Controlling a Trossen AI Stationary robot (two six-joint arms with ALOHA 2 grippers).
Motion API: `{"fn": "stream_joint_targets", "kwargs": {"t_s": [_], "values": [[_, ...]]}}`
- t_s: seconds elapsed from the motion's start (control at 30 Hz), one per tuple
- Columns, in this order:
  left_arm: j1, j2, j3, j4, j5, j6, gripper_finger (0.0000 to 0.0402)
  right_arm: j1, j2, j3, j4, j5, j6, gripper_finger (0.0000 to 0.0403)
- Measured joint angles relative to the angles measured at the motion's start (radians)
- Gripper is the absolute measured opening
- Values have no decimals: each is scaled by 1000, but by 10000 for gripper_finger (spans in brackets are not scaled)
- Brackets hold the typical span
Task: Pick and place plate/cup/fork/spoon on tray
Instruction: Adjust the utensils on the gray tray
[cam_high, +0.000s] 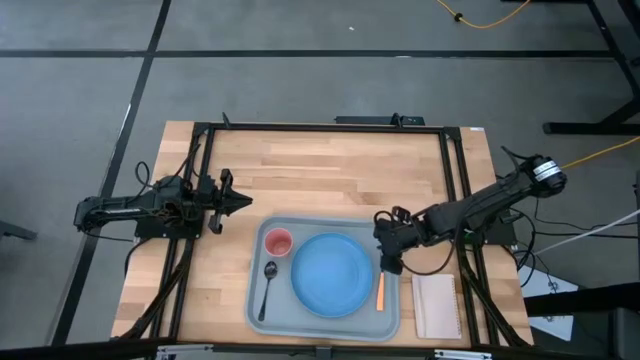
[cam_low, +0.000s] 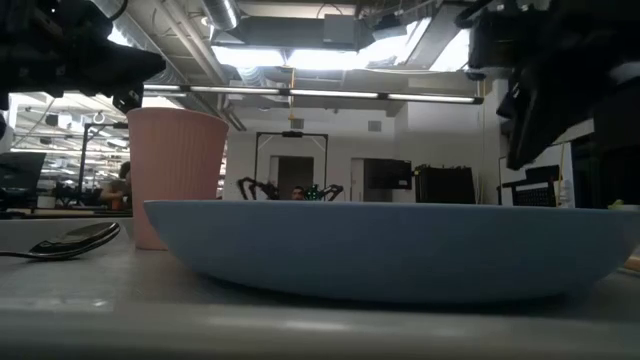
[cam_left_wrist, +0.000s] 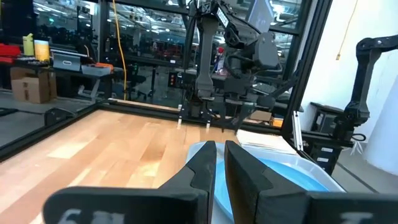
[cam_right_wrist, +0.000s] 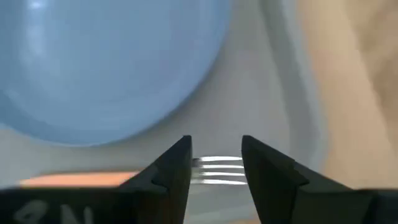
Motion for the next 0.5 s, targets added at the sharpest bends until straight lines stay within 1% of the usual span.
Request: {"fn": "stream_joint_targets", "kwargs": {"t_s": [0.1,0.17,0.27,0.33,0.43,0.5], "values": [[0,0,0,0,0,0,27,-11,18,0,8,53,29,145],[0,0,0,0,0,0,27,-14,35,2,35,57,46,145],[0,0,0,0,0,0,27,-6,72,64,40,89,17,140],[0,0,0,0,0,0,27,1,99,142,29,158,-38,134],[0,0,0,0,-1,0,27,24,166,281,25,281,-185,123],[0,0,0,0,-1,0,28,37,226,359,24,297,-283,117]]}}
